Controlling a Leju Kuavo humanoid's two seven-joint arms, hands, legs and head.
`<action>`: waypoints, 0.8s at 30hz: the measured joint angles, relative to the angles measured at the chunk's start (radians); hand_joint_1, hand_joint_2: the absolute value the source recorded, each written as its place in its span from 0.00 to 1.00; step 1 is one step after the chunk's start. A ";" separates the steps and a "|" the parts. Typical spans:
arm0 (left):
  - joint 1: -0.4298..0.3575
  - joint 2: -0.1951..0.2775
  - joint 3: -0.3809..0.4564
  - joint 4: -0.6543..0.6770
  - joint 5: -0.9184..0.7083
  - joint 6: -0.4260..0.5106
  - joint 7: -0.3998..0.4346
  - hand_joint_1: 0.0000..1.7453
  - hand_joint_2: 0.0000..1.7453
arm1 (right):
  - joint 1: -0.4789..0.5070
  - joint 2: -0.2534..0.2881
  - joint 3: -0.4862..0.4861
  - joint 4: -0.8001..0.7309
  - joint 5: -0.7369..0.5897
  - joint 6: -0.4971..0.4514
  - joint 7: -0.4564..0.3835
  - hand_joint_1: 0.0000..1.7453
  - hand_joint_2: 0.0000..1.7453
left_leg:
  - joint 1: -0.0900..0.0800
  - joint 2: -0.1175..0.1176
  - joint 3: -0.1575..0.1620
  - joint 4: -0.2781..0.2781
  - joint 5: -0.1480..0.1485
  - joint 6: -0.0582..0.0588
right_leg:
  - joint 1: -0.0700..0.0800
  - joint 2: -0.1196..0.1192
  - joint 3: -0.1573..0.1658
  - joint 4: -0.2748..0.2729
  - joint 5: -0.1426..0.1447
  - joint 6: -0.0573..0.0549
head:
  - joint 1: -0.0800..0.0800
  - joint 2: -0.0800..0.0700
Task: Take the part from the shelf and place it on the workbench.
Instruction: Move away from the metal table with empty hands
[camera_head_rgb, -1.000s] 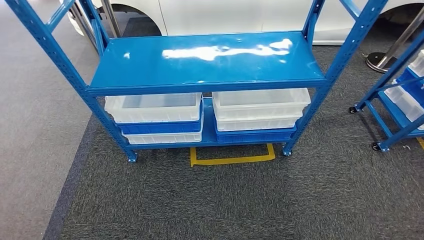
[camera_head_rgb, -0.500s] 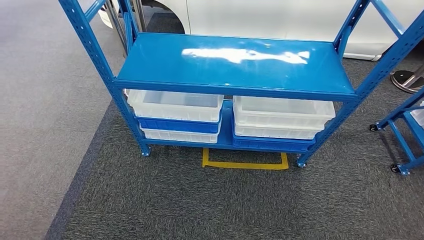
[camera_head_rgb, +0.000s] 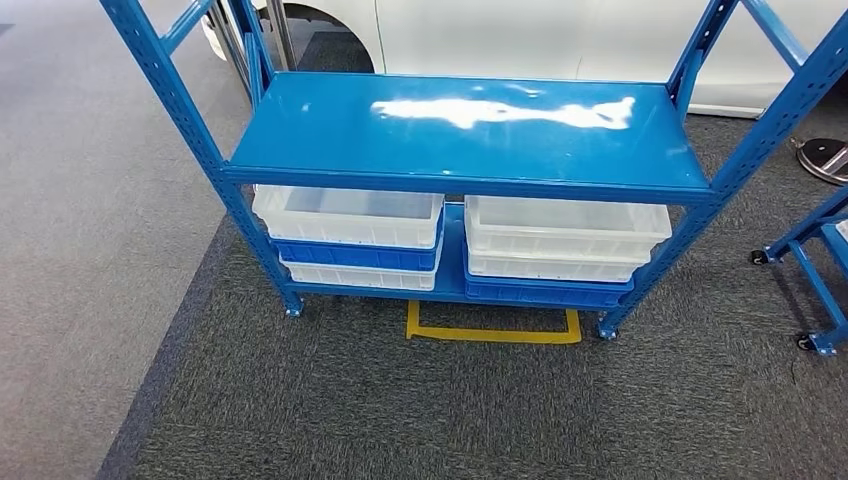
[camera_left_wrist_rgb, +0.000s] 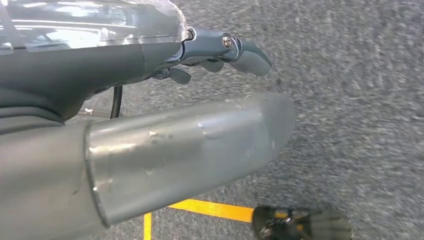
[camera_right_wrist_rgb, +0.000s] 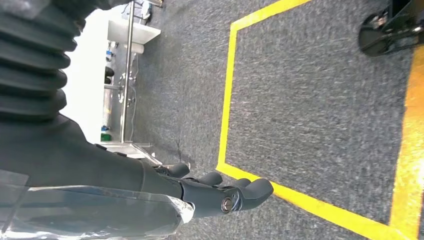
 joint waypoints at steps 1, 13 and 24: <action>-0.001 0.000 0.000 0.000 0.000 -0.002 0.000 0.00 0.00 | 0.000 0.001 0.000 0.000 -0.001 0.001 0.001 0.00 1.00 | -0.003 0.003 0.026 -0.055 0.013 0.006 | 0.001 -0.001 0.005 0.000 -0.004 0.005 | 0.000 0.000; 0.004 -0.001 0.003 0.000 0.000 -0.005 0.001 0.00 0.00 | 0.000 0.002 -0.002 0.000 -0.002 0.001 0.006 0.00 0.75 | -0.002 -0.006 0.145 -0.124 -0.050 0.050 | -0.002 0.005 -0.183 0.257 -0.097 0.046 | 0.002 0.000; -0.003 -0.002 0.004 0.000 -0.008 0.000 0.005 0.00 0.00 | 0.002 0.000 -0.020 0.000 -0.008 0.011 0.007 0.00 0.75 | 0.002 -0.006 0.111 0.056 -0.139 -0.005 | 0.005 0.009 -0.110 0.019 0.089 -0.012 | 0.000 0.000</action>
